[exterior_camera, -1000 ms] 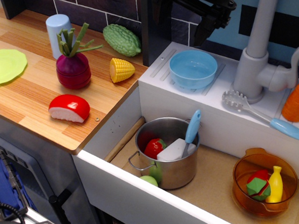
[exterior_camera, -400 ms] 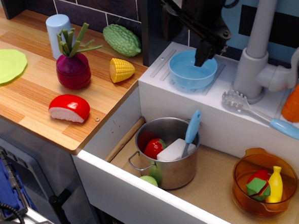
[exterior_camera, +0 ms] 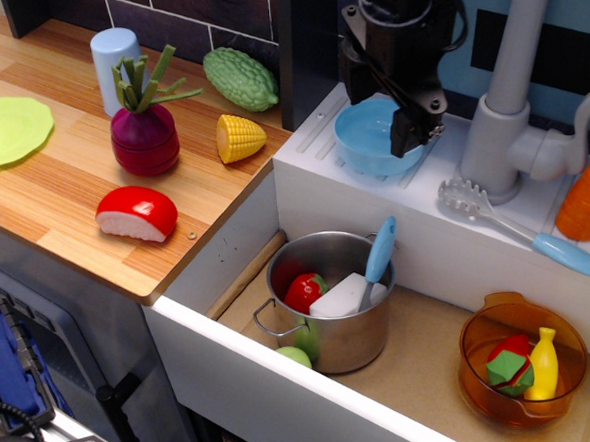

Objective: Lift bowl

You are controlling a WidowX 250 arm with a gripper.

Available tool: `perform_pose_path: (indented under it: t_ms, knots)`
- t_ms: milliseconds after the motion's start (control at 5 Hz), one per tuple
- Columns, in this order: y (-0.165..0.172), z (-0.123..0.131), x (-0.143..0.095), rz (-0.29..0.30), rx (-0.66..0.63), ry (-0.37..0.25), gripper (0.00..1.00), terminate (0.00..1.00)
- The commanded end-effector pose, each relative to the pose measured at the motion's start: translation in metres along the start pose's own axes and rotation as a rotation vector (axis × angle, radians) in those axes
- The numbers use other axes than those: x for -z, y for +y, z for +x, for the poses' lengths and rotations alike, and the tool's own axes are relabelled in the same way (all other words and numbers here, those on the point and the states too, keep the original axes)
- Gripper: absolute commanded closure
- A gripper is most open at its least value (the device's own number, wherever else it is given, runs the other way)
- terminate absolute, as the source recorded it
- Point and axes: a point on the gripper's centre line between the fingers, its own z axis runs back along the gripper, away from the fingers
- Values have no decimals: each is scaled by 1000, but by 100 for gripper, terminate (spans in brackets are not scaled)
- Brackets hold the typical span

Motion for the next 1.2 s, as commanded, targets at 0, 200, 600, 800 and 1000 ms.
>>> perform_pose_path:
  t_ms: [0,200,600,800,1000]
  knots:
    - [2,5,12,-24,-6,-70,0,0]
    - [-2,2,26,-60,-17,-95,0,0]
    - [3,1,45,-98,7,-108,100,0]
    - [5,3,49,-106,10,-116,100,0]
    - [4,3,47,-101,17,-107,100,0]
